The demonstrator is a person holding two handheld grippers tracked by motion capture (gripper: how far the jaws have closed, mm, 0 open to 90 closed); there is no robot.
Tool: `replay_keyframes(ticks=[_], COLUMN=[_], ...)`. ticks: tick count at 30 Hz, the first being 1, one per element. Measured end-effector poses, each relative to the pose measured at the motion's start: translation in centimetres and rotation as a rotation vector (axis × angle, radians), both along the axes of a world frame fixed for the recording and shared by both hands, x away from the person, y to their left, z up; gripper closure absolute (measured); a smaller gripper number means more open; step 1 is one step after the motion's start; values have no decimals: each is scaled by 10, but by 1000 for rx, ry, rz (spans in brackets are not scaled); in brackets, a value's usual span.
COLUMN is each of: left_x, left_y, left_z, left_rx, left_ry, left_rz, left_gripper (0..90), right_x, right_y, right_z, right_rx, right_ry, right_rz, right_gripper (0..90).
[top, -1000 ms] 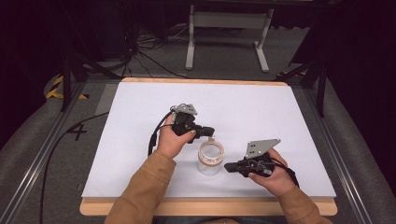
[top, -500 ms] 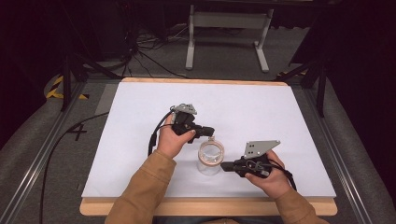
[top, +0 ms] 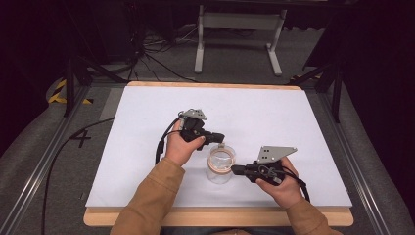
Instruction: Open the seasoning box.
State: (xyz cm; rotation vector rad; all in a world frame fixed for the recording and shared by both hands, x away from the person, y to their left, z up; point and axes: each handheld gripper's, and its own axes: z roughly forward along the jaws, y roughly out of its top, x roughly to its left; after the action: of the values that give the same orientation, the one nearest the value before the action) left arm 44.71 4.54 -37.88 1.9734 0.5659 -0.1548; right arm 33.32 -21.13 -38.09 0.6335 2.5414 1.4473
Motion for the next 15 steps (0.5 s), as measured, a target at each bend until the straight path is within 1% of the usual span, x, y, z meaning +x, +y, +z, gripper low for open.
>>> replay_keyframes(ticks=[1,3,5,7,8,9,11,13,15], left_x=[-1,-3,-5,-8,-9,-10,-13,-14,-19], left_y=[0,2,4,11,14,18,23,27,34], left_z=[0,2,2,5,6,8,11,14,18], left_rx=[-3,13,9,9,3,6,-7,2,11], left_ry=[1,-13,-23,-28,-37,-36,-41,-46,-61], left_rz=[4,9,19,41,44,51,66,68,77], left_gripper=[865,863,854,842,837,834,829,819,815], right_x=[0,0,1,2,3,3,4,5,7], right_y=[0,0,1,2,3,3,4,4,3], right_z=[0,2,2,3,4,4,6,7,10], right_rx=[7,10,13,12,14,14,19,18,25], right_ry=[-2,-5,-4,-3,-6,-7,-10,-11,-20], right_rz=[-1,0,2,6,11,14,18,20,20], right_gripper=[900,900,900,900,900,900,900,900,900])
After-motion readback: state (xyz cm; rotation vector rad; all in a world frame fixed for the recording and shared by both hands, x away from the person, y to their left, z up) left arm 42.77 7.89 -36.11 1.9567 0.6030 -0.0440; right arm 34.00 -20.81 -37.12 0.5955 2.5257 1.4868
